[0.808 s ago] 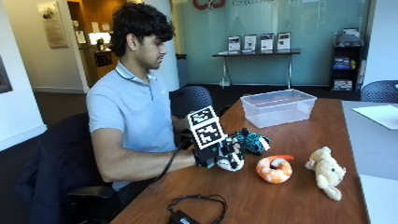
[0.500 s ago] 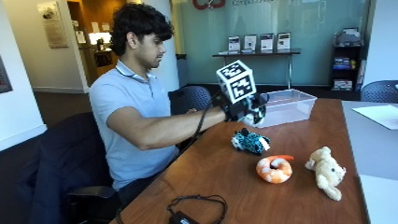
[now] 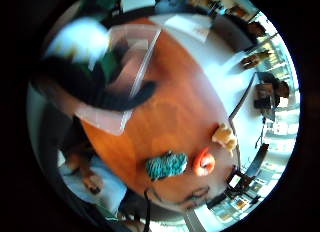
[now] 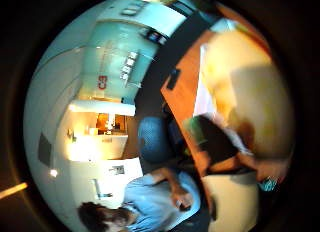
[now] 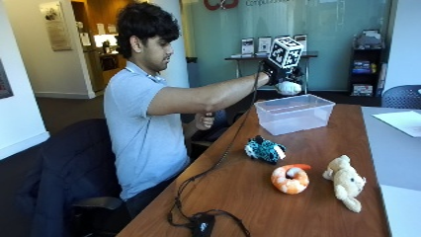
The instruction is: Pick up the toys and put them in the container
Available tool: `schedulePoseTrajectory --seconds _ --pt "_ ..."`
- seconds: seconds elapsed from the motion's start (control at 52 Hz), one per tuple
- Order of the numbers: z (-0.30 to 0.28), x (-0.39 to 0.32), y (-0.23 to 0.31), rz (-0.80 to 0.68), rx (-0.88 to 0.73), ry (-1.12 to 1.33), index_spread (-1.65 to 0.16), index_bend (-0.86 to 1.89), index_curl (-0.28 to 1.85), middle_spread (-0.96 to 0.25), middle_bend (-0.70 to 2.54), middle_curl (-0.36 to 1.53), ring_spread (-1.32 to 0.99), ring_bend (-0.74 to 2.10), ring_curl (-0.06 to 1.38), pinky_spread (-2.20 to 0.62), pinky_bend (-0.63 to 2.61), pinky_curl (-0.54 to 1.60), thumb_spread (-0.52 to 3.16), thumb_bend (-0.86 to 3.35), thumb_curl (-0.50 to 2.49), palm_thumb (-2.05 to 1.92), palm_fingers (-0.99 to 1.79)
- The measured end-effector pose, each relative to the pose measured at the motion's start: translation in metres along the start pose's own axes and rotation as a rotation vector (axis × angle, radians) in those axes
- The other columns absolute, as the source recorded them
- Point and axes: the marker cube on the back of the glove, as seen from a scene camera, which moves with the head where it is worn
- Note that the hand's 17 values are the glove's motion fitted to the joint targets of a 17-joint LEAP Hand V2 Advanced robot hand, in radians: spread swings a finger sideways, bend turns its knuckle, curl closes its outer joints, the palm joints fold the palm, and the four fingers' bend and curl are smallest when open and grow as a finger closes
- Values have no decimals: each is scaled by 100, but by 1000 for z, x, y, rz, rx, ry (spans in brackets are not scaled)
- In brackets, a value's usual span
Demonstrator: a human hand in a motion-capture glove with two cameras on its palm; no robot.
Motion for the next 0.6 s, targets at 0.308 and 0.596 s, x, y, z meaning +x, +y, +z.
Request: schedulePoseTrajectory --seconds 0.308,0.596 --pt "-14 107 116 144 28 -61 -31 15 24 0 17 22 -5 35 18 1 92 35 128 21 3 -11 -5" --pt "-5 236 248 478 -3 -6 -33 16 25 0 15 24 -2 29 19 6 94 35 127 0 11 -5 -12"
